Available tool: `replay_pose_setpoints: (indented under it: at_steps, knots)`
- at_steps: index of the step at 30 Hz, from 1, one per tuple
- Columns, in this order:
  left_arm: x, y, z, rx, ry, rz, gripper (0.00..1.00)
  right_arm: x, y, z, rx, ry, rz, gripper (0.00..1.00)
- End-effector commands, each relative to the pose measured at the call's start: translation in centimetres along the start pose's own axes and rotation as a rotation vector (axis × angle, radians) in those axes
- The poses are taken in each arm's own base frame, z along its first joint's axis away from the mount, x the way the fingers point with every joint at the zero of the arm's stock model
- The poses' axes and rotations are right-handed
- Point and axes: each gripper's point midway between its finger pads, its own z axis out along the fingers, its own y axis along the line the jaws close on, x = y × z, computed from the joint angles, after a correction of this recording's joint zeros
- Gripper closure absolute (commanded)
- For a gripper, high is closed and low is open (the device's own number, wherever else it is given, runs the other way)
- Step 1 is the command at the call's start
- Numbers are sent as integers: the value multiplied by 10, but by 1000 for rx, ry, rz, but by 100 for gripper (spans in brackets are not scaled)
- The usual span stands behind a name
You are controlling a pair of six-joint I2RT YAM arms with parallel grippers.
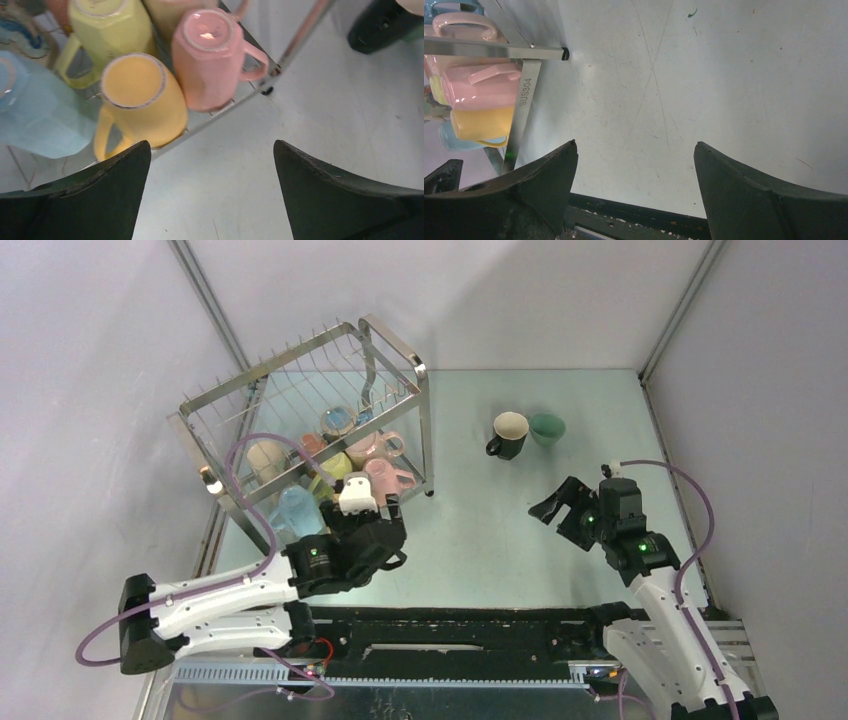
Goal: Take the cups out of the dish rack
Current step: Unload the cup from the dish rack.
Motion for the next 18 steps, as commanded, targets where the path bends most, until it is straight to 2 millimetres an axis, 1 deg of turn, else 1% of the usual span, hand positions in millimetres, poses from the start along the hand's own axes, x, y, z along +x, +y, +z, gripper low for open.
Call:
replay_pose_setpoints:
  at_steps: [1,6,10,13,18]
  knots:
    - [-20,30,7,-170,-174,-88,0,-3,11,3,-58,-12,-3,8]
    - [-12,52,21,-261,-178,-77,0,0,13,3,-74,3,-1,8]
    - [-5,67,31,-290,-165,-75,0,2,12,3,-73,12,2,8]
    - [0,67,43,-249,-144,-95,0,5,11,3,-75,19,7,8]
    - [4,65,53,-211,-133,-62,0,9,8,5,-70,25,17,8]
